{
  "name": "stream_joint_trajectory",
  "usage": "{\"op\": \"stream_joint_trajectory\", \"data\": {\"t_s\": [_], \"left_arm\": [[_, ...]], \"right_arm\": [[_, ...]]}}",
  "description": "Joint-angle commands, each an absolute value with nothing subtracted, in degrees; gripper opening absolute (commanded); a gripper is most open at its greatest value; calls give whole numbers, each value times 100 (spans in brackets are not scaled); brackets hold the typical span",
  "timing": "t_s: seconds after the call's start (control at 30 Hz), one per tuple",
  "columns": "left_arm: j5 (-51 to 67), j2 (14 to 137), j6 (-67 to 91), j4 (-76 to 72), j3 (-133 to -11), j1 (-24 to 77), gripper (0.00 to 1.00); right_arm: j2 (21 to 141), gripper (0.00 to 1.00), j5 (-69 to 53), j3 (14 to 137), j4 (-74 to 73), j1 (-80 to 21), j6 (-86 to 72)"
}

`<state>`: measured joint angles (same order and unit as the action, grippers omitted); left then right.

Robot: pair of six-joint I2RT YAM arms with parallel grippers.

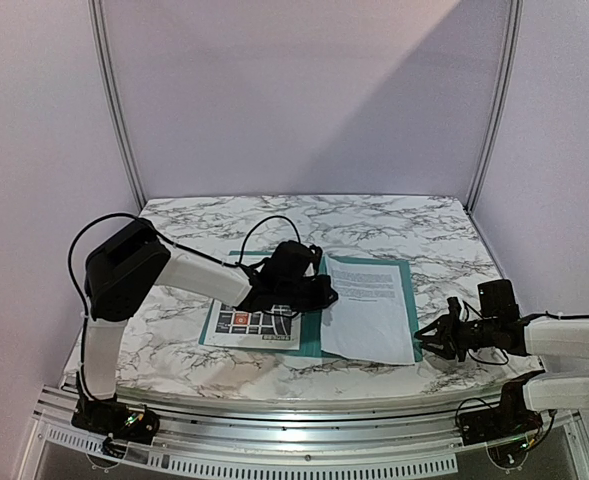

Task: Put the files into the folder

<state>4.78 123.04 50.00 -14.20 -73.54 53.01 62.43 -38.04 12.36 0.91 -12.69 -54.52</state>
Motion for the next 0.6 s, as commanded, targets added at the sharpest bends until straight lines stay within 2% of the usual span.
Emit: {"op": "stream_joint_trajectory", "data": {"t_s": [0.0, 0.37, 0.57], "left_arm": [[843, 12302, 4567, -1199, -7240, 5168, 0], [1192, 12713, 4479, -1323, -7671, 5146, 0], [1075, 12846, 4248, -818, -8010, 5089, 0]], "right_arm": [[6281, 31, -3724, 1269, 13, -1257, -5369], [6388, 31, -3748, 1337, 31, -1257, -5384], [6430, 31, -3750, 1353, 44, -1260, -5379]]}}
